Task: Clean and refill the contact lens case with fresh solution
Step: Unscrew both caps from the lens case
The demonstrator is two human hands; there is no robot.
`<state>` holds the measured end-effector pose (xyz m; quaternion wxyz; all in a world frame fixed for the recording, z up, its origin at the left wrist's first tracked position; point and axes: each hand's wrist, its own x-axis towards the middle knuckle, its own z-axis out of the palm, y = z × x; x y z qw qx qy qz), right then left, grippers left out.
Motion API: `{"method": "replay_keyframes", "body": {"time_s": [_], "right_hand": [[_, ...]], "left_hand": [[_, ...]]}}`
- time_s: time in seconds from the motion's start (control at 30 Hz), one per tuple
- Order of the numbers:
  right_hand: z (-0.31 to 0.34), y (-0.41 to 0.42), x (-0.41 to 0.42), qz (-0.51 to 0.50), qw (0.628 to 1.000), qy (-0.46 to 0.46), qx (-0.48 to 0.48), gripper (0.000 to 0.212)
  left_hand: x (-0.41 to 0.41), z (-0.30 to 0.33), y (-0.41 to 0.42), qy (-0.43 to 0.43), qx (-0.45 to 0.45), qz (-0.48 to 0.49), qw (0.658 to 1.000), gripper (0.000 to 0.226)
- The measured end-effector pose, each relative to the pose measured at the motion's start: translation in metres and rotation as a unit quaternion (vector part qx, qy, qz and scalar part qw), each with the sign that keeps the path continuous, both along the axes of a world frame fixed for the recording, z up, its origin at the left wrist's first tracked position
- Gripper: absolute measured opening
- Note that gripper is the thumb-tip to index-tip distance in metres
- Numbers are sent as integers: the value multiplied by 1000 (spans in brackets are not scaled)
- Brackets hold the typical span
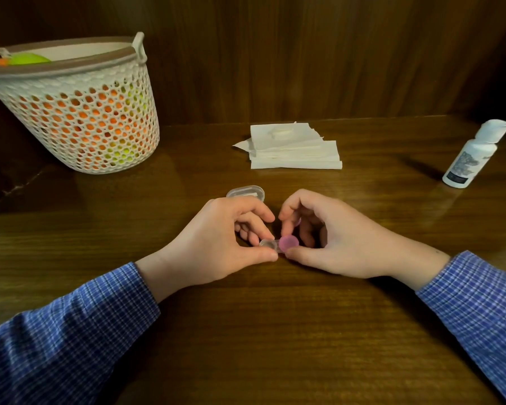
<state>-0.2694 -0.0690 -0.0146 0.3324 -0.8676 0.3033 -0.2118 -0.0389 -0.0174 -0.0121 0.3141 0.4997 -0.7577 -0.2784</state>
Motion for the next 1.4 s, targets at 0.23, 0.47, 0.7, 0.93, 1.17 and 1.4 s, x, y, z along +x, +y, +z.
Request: {"method": "replay_keyframes", "body": {"time_s": [0.23,0.47,0.7,0.93,1.17,1.4], "right_hand": [[-1,1,1,-19,1000,3,-15,41],[0,2,0,-5,1000,0,1,38],[0,0,0,-35,999,19,-15,39],[5,-5,-6,-2,1000,16,3,21],[3,-3,-4,30,999,8,-16,12],[4,-2,-5,39,999,-6,-15,11]], "left_hand": [[0,-1,1,-2,1,6,1000,47],[0,-1,0,0,4,5,1000,47],[0,-1,-1,-2,1,3,1000,49],[0,-1,0,2,3,0,1000,48],[1,-1,-1,5,4,-1,1000,48],[1,0,0,2,4,-2,1000,49]]}}
